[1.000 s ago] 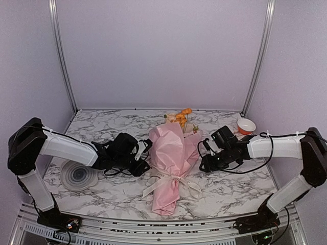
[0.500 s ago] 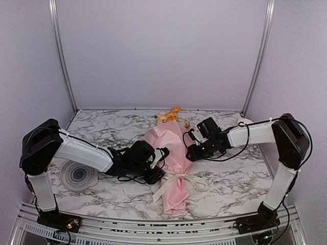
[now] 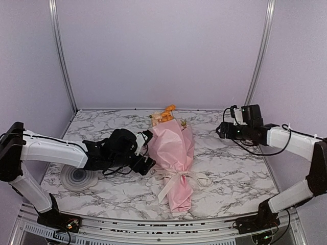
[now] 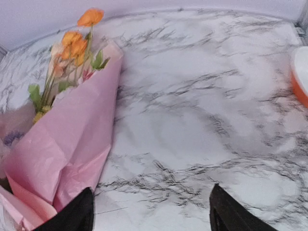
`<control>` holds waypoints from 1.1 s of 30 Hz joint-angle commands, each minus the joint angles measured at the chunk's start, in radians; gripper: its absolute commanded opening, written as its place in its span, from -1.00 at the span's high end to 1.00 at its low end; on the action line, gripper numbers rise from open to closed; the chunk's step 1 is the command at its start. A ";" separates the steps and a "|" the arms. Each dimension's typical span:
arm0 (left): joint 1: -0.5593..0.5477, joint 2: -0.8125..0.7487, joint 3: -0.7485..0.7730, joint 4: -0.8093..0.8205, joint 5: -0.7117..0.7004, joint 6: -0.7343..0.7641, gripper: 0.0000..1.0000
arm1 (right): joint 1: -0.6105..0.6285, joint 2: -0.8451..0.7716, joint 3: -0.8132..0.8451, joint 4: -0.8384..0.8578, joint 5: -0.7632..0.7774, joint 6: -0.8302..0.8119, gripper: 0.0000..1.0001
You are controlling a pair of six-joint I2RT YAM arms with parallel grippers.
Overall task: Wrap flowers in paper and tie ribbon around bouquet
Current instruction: Adjust the tied bouquet at the center of the board, then reset both arms
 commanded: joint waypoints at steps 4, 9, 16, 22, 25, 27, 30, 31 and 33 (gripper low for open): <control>0.185 -0.274 -0.089 -0.159 -0.204 -0.079 -0.98 | -0.131 -0.386 -0.256 0.325 0.244 0.025 -0.99; 0.374 -0.429 -0.188 -0.202 -0.281 -0.180 -0.98 | -0.134 -0.513 -0.433 0.529 0.406 -0.019 -1.00; 0.553 -0.558 -0.313 -0.195 -0.410 -0.231 -0.98 | -0.134 -0.492 -0.501 0.606 0.393 -0.021 -1.00; 0.636 -0.651 -0.488 0.005 -0.511 -0.193 -0.98 | -0.136 -0.431 -0.569 0.750 0.460 -0.087 -1.00; 0.647 -0.667 -0.532 0.081 -0.533 -0.195 -0.98 | -0.136 -0.402 -0.606 0.831 0.498 -0.091 -1.00; 0.648 -0.667 -0.536 0.098 -0.535 -0.188 -0.98 | -0.135 -0.389 -0.622 0.866 0.499 -0.085 -0.99; 0.649 -0.657 -0.538 0.129 -0.538 -0.151 -0.99 | -0.135 -0.369 -0.638 0.910 0.510 -0.080 -0.99; 0.649 -0.652 -0.538 0.135 -0.542 -0.138 -0.98 | -0.135 -0.364 -0.633 0.900 0.531 -0.064 -1.00; 0.650 -0.646 -0.538 0.148 -0.547 -0.124 -0.98 | -0.135 -0.350 -0.621 0.891 0.563 -0.057 -1.00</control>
